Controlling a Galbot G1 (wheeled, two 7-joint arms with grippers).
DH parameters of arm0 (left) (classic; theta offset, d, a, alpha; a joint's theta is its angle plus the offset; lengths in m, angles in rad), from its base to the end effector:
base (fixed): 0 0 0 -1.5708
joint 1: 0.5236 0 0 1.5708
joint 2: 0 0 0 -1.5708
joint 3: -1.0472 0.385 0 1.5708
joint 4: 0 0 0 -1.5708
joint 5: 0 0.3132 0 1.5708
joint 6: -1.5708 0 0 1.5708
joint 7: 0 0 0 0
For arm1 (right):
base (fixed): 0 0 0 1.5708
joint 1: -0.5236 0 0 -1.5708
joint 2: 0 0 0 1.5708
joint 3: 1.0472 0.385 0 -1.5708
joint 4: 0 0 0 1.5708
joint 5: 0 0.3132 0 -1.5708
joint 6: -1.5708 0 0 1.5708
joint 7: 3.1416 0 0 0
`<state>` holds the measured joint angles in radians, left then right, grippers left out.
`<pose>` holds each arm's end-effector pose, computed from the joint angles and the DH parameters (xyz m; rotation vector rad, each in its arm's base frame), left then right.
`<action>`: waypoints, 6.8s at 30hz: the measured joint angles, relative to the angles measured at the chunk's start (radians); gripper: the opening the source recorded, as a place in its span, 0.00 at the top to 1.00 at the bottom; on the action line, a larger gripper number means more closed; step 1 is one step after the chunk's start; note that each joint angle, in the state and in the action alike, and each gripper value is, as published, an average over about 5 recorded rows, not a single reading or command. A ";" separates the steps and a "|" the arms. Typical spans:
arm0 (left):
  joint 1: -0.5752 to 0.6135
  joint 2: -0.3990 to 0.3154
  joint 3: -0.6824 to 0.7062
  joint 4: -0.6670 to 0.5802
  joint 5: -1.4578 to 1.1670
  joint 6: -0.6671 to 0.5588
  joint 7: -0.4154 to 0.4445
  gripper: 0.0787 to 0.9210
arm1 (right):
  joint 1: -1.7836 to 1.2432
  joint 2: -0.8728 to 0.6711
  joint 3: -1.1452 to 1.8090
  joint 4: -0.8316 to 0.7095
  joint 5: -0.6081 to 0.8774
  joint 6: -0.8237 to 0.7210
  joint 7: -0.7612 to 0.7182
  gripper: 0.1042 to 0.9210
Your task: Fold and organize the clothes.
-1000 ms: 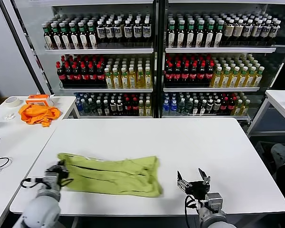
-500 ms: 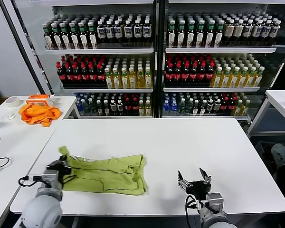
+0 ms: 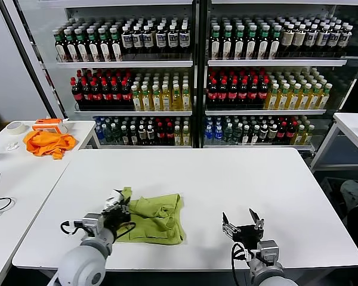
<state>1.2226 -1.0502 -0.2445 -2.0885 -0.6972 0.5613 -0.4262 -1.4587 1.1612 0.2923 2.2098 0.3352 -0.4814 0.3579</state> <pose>0.2163 0.0494 -0.2788 -0.1922 -2.6709 0.0568 0.1424 -0.0261 -0.2856 0.1167 -2.7806 0.1091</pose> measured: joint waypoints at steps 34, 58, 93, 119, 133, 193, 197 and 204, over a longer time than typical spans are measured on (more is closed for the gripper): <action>-0.121 -0.118 0.141 0.068 -0.100 0.014 0.006 0.97 | 0.000 0.001 0.011 -0.002 -0.002 0.000 0.003 0.12; -0.126 -0.163 0.127 0.092 -0.135 -0.070 0.016 0.45 | 0.017 -0.006 0.002 -0.002 -0.002 -0.001 0.001 0.12; 0.075 -0.028 -0.064 0.198 0.064 -0.118 0.084 0.31 | 0.022 -0.012 0.013 0.004 0.001 -0.007 0.004 0.12; 0.116 0.024 -0.132 0.138 0.103 -0.089 0.123 0.96 | 0.035 -0.020 0.013 0.000 0.002 -0.002 -0.001 0.12; 0.178 0.273 -0.502 0.038 -0.035 -0.012 0.137 0.96 | 0.059 -0.016 0.003 -0.011 -0.002 0.001 -0.002 0.12; 0.049 -0.007 -0.305 0.104 0.165 -0.171 0.291 0.12 | 0.442 0.113 -0.342 -0.350 0.311 -0.071 -0.048 0.12; 0.058 -0.011 -0.320 0.108 0.163 -0.173 0.293 0.12 | 0.463 0.128 -0.372 -0.388 0.329 -0.079 -0.036 0.12; 0.062 -0.016 -0.334 0.118 0.144 -0.170 0.289 0.12 | 0.490 0.145 -0.413 -0.428 0.354 -0.085 -0.025 0.32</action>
<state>1.2845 -1.0662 -0.5781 -1.9706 -0.5530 0.3911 -0.1376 -0.9685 1.3061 -0.1204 1.7823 0.6892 -0.5665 0.3329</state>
